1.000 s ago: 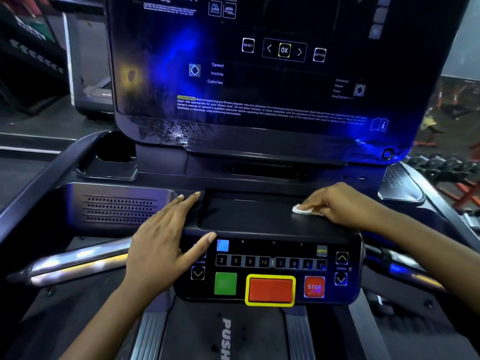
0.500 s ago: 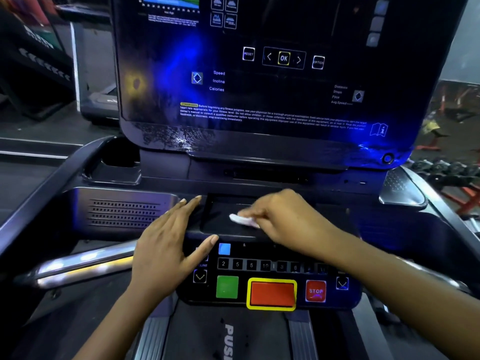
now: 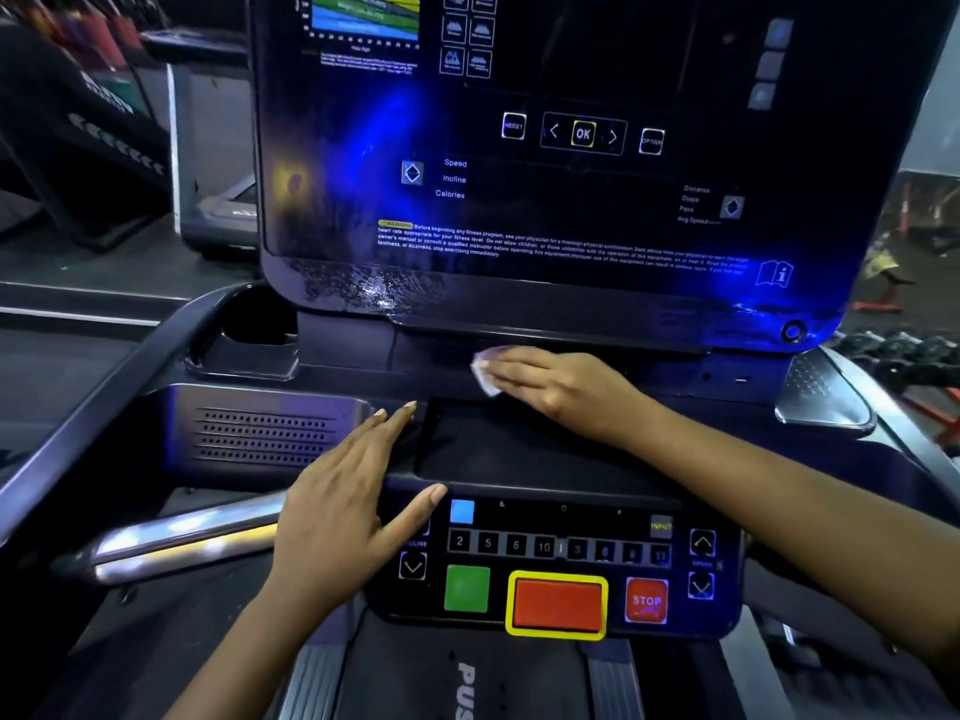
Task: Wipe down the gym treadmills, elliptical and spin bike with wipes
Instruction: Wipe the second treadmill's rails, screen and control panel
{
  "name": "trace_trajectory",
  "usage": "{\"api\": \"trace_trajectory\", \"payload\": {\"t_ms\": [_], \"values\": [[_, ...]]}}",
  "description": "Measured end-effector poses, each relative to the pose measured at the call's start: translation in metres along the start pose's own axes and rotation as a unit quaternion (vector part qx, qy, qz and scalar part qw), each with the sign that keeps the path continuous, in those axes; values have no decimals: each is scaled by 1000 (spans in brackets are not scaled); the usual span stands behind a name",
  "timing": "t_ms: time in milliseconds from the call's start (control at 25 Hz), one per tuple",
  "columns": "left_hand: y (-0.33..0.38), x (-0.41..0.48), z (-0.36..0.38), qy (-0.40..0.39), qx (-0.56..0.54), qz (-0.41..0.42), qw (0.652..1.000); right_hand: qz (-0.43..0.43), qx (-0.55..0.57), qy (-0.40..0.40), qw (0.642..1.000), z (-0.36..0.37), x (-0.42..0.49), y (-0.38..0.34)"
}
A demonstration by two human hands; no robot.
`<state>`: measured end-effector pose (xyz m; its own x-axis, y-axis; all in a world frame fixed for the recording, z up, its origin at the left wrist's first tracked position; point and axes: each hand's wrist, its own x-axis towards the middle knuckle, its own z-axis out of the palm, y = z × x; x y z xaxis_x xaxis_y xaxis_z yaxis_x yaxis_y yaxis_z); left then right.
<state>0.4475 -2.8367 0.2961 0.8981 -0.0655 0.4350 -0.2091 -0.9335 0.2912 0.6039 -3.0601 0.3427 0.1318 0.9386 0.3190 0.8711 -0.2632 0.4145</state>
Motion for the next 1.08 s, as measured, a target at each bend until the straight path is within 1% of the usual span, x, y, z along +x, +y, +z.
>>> {"api": "trace_trajectory", "payload": {"t_ms": [120,200,320,360,440,480,520,560,640,720,800,840,880,1000,1080], "values": [[0,0,0,2,-2,2,1000,72,-16,-6,997,-17,-49,6],[1,-1,1,7,-5,2,1000,123,-3,-16,992,-27,-79,11],[2,-1,1,9,-8,2,1000,209,47,-52,975,-45,-103,11],[3,-1,0,9,-5,1,1000,237,73,-51,967,-49,-100,6],[3,0,0,10,-3,0,1000,264,151,-23,952,-52,-71,-10],[3,0,0,10,-6,1,1000,264,193,-17,945,-49,-49,-17],[2,0,0,9,-8,1,1000,263,223,-31,938,-43,-26,-23],[3,0,0,9,-10,2,1000,261,242,-71,932,-34,-2,-27],[2,0,1,13,-6,1,1000,254,244,-161,922,-11,36,-33],[3,0,0,15,-2,2,1000,266,230,-187,917,7,62,-37],[4,1,0,17,-3,9,1000,265,221,-188,919,13,69,-39],[3,1,1,19,-3,9,1000,257,235,-185,919,11,68,-40],[2,1,1,20,-4,7,1000,248,265,-174,915,7,64,-41],[1,1,1,18,-11,12,1000,210,386,-101,893,-16,42,-45],[0,1,2,19,-16,14,1000,195,421,-86,882,-32,26,-48]]}}
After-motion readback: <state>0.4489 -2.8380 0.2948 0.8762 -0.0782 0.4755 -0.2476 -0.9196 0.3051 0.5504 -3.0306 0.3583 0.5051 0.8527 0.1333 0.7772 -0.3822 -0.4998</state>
